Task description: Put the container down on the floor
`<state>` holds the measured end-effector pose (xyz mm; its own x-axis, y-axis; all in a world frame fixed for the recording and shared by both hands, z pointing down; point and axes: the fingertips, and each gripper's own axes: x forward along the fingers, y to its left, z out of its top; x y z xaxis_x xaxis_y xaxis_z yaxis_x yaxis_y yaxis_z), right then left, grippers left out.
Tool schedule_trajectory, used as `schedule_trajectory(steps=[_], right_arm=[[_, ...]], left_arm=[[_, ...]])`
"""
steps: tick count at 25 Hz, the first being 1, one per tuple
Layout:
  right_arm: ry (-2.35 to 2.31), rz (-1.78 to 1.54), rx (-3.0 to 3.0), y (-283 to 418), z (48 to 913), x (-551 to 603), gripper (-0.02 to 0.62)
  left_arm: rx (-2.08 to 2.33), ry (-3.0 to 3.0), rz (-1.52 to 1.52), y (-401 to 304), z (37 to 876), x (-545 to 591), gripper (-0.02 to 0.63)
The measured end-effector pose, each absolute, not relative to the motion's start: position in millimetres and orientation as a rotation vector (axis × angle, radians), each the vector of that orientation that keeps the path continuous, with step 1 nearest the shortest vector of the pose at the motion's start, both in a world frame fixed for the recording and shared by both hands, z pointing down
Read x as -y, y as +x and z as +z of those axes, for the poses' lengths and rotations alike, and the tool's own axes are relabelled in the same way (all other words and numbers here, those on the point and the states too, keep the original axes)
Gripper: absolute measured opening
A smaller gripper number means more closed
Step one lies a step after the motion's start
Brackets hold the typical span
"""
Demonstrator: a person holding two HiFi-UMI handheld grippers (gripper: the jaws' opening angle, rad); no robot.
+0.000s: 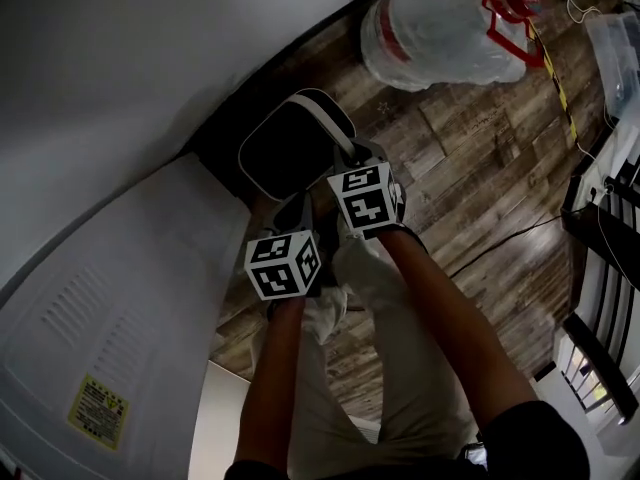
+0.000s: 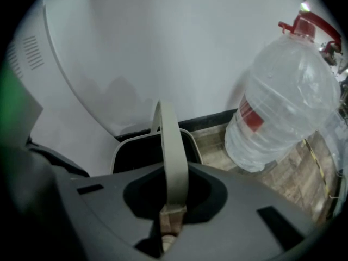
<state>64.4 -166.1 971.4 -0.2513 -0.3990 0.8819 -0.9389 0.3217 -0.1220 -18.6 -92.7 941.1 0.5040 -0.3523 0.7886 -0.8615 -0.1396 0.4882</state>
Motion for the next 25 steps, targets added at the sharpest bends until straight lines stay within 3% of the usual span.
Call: schedule_trajectory(steps=[18,25], right_arm=[[1.263,0.98,1.723,104,1011,172,0.037],[1.256,1.064,1.68,116,1029,166,0.096]], left_arm=[[0.96,1.771,0.662,18,970,121,0.014],[0.942,1.765,0.682,28,983,120,0.014]])
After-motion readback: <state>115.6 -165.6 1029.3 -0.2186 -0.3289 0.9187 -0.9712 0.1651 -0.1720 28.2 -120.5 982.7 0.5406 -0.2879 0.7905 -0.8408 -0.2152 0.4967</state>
